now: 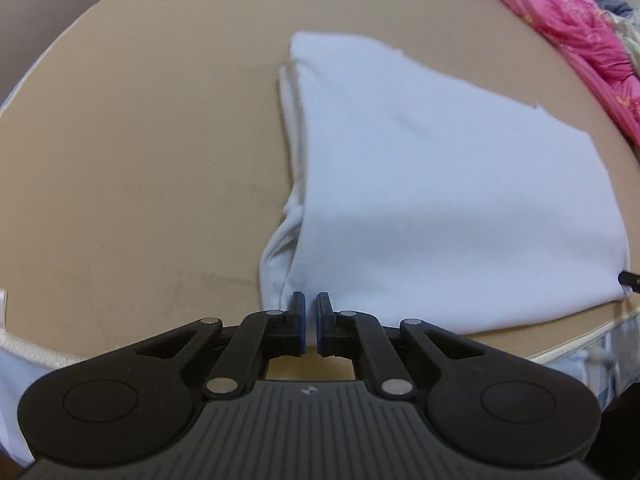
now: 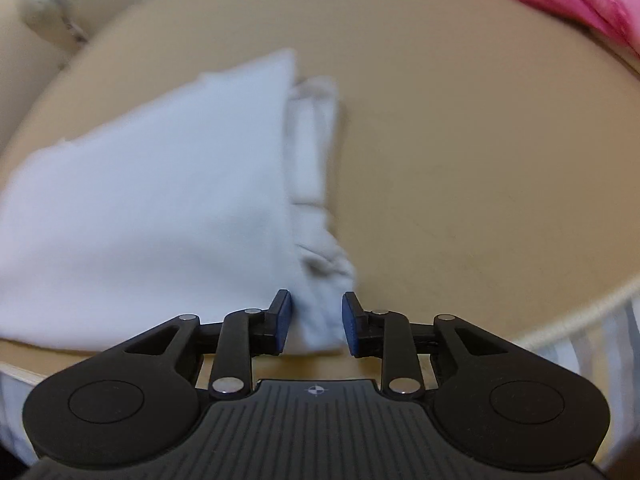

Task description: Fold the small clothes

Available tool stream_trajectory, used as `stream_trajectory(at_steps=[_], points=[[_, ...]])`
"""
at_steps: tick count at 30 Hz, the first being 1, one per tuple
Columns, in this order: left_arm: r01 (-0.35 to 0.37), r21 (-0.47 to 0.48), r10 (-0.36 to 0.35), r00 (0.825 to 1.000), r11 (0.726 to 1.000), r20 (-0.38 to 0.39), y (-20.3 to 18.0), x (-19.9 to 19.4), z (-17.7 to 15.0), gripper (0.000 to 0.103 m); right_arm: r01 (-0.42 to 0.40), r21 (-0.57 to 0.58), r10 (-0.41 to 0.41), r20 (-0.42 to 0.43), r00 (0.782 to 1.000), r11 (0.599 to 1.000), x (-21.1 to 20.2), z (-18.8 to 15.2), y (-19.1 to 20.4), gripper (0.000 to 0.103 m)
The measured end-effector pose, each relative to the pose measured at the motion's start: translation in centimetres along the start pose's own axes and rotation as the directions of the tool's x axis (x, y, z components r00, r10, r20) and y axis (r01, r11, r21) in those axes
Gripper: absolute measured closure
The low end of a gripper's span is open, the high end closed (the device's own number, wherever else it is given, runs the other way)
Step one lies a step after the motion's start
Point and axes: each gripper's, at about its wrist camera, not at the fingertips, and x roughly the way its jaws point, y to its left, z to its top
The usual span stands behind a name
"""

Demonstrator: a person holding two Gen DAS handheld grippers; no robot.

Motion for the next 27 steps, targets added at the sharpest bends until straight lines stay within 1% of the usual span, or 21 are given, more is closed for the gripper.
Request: stream_trajectory(at_steps=[2,4,5,7,8,9,10,11,12,14,15,16,17,18,20,22,24,26,27], points=[[0.003,-0.012,-0.003,1.000,1.000,0.012,0.1,-0.4,-0.1,0.095,-0.037,-0.008,0.037,0.080,0.996,0.999,-1.6,0.4,0.0,0.068],[0.003,-0.024,-0.003,1.000,1.000,0.018,0.3,-0.6,-0.2,0.095,-0.040,-0.022,0.042,0.113,0.993,0.999,-2.1,0.3,0.0,0.067],[-0.001,-0.026,0.001,1.000,1.000,0.024,0.4,-0.7,-0.2,0.095,-0.032,-0.026,0.034,0.097,0.995,0.999,-1.7,0.2,0.3,0.067],[-0.009,-0.035,0.010,1.000,0.999,0.020,0.9,-0.8,0.0,0.095,0.023,-0.049,-0.022,0.004,1.000,0.999,0.1,-0.2,0.2,0.067],[-0.021,-0.036,0.021,1.000,0.999,0.003,0.9,-1.0,-0.5,0.095,0.035,-0.059,-0.037,-0.019,0.999,0.998,0.7,-0.5,0.2,0.066],[-0.042,-0.031,0.042,0.999,0.999,-0.017,0.9,-0.9,-0.8,0.095,0.041,-0.060,-0.042,-0.007,0.999,0.997,0.7,0.1,1.0,0.065],[-0.059,-0.027,0.058,0.998,0.998,-0.031,0.6,-0.5,-0.1,0.091,0.046,-0.063,-0.045,0.009,0.999,0.997,0.3,0.2,1.2,0.065],[-0.057,-0.037,0.055,0.998,0.998,-0.033,0.9,-0.7,0.0,0.088,0.055,-0.068,-0.052,0.042,0.998,0.996,-0.4,0.2,1.4,0.065],[-0.044,-0.059,0.043,0.999,0.997,-0.019,1.4,-1.3,0.1,0.088,0.066,-0.072,-0.060,0.076,0.995,0.995,-1.2,0.0,1.5,0.065],[-0.027,-0.114,0.032,0.998,0.993,0.048,2.7,-3.2,0.4,0.088,0.079,-0.107,-0.059,0.173,0.983,0.991,-3.2,-0.4,2.5,0.065],[-0.021,-0.140,0.034,0.995,0.990,0.091,3.6,-4.3,0.4,0.088,0.079,-0.132,-0.046,0.231,0.972,0.988,-4.4,-0.7,3.3,0.065],[-0.015,-0.163,0.035,0.992,0.987,0.123,4.3,-5.2,0.4,0.088,0.075,-0.149,-0.033,0.269,0.962,0.986,-5.2,-1.2,3.9,0.065],[-0.005,-0.192,0.035,0.987,0.981,0.154,5.2,-6.2,0.3,0.088,0.067,-0.161,-0.016,0.301,0.954,0.985,-6.0,-1.8,4.8,0.065],[0.003,-0.218,0.037,0.983,0.976,0.179,6.1,-7.2,0.2,0.087,0.055,-0.164,-0.001,0.317,0.948,0.985,-6.7,-2.5,5.3,0.067],[0.007,-0.252,0.050,0.975,0.968,0.217,7.7,-8.7,-0.4,0.088,-0.005,-0.178,0.066,0.339,0.939,0.984,-7.5,-3.9,7.7,0.097],[-0.005,-0.262,0.071,0.967,0.965,0.244,8.8,-10.0,-1.1,0.088,-0.051,-0.216,0.128,0.363,0.923,0.975,-8.2,-5.0,10.4,0.098],[-0.012,-0.263,0.080,0.965,0.965,0.250,9.6,-10.8,-1.8,0.087,-0.103,-0.269,0.203,0.375,0.905,0.958,-9.1,-6.2,13.9,0.098],[-0.018,-0.257,0.083,0.966,0.966,0.246,10.4,-10.9,-2.4,0.087,-0.171,-0.326,0.288,0.354,0.890,0.930,-9.4,-7.2,18.3,0.097],[-0.021,-0.257,0.086,0.966,0.966,0.243,11.1,-11.4,-2.7,0.087,-0.193,-0.352,0.317,0.337,0.887,0.916,-9.0,-7.5,20.5,0.095]])
